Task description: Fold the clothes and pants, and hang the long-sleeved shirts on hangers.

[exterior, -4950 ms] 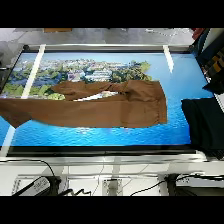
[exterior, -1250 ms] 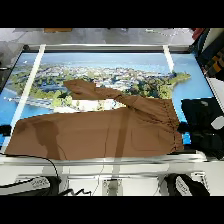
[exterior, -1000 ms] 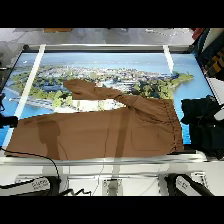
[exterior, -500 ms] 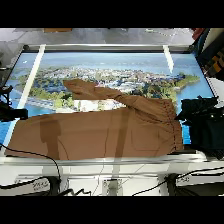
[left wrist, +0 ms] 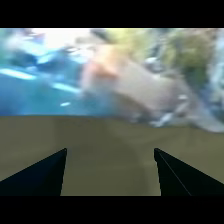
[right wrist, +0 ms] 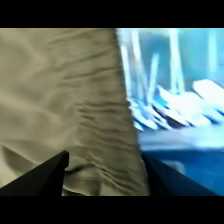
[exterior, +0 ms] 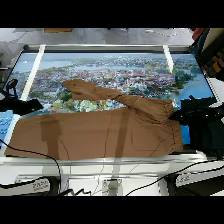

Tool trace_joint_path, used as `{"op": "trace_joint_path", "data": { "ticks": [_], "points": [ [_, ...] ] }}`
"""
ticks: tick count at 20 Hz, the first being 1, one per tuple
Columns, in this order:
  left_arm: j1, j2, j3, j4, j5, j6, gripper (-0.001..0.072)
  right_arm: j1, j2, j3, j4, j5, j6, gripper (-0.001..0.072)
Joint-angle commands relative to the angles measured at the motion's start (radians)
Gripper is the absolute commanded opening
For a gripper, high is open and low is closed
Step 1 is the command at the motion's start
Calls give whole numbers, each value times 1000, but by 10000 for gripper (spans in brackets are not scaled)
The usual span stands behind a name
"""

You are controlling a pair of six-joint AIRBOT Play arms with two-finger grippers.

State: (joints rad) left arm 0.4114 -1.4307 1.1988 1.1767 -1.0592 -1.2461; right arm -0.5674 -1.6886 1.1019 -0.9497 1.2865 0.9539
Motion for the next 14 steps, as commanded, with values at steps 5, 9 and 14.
{"op": "trace_joint_path", "data": {
  "ticks": [5,9,14],
  "points": [
    [-147,-93,1,-208,59,34,618,1,-14,2,158,-13,-172,81],
    [-235,-163,2,-274,157,30,618,1,-14,2,160,-21,-172,29],
    [-286,-267,24,-311,385,30,618,1,-13,2,160,-13,-172,29]
  ]
}}
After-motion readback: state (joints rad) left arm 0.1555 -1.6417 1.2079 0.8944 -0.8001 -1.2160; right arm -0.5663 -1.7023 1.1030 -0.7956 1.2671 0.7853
